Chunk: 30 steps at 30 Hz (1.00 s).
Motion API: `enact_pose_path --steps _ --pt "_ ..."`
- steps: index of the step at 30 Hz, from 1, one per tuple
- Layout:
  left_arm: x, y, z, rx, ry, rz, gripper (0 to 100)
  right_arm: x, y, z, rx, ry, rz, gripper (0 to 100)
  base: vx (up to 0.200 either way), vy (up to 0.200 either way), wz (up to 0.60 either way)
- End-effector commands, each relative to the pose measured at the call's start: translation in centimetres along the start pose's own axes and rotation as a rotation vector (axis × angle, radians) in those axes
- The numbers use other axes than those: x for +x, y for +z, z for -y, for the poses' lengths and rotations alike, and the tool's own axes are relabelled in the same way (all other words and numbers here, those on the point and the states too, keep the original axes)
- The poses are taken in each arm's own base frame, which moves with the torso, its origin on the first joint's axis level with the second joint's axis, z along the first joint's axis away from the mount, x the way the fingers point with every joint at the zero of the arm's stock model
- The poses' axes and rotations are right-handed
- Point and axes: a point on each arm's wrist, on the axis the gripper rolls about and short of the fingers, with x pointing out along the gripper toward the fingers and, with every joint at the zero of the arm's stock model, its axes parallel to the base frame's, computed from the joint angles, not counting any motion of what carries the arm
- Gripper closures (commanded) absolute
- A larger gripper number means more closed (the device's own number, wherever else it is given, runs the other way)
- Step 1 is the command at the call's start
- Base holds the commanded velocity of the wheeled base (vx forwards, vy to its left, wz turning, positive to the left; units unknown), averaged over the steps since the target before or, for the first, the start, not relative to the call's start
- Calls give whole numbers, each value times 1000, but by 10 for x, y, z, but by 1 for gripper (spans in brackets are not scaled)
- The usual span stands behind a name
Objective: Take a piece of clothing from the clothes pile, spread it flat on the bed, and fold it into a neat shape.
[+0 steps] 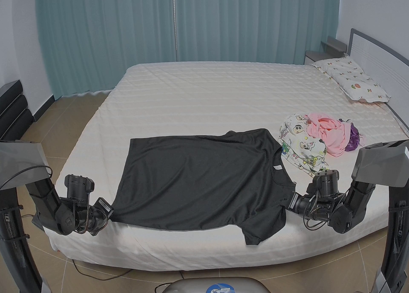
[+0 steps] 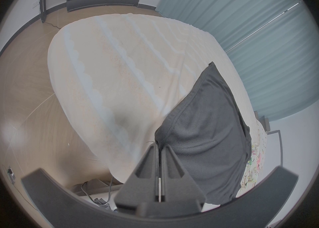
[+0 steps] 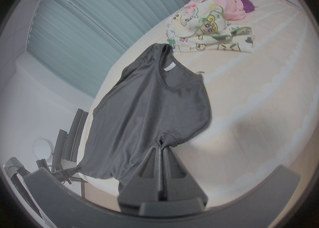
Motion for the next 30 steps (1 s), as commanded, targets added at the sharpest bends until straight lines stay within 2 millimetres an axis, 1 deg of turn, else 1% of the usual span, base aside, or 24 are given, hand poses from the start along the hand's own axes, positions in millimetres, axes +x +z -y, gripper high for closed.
enact_pose_path --steps 1,2,3,7,10,12,13,16,18,19,21,24,27,28,30 --pt "2 3 0 -6 -7 20 100 13 26 -4 12 7 40 100 0 0 0" --pt "2 3 1 -6 -10 22 100 14 27 -5 12 6 39 100 0 0 0" --pt "6 2 -1 -4 -17 33 100 22 35 -8 14 1 33 100 0 0 0" --pt "9 3 -1 -7 -41 53 100 34 44 -12 12 15 50 100 0 0 0" --pt "9 2 -1 -11 -41 53 100 38 47 -18 5 35 55 100 0 0 0" --pt "9 2 -1 -11 -41 53 100 41 45 -19 2 53 30 100 0 0 0" --pt "9 2 -1 -13 -41 53 100 42 44 -19 2 55 25 0 0 0 0" --pt "9 2 -1 -13 -41 53 100 46 41 -14 8 38 18 0 0 0 0" --pt "9 3 -1 -13 -43 52 100 44 42 -11 9 34 23 0 0 0 0" --pt "9 3 -1 -13 -43 52 100 41 45 -9 14 33 34 0 0 0 0" --pt "9 3 -1 -13 -43 52 100 32 58 -3 26 42 79 0 0 0 0" --pt "9 3 -1 -13 -44 53 100 9 65 -2 30 114 108 0 0 0 0" --pt "9 3 -1 -13 -43 52 100 -10 57 3 16 192 50 0 0 0 0" --pt "9 3 -1 -13 -44 53 100 -14 53 4 12 194 30 0 0 0 0" --pt "9 3 -1 -14 -44 53 100 -14 44 7 -3 180 2 0 0 0 0"
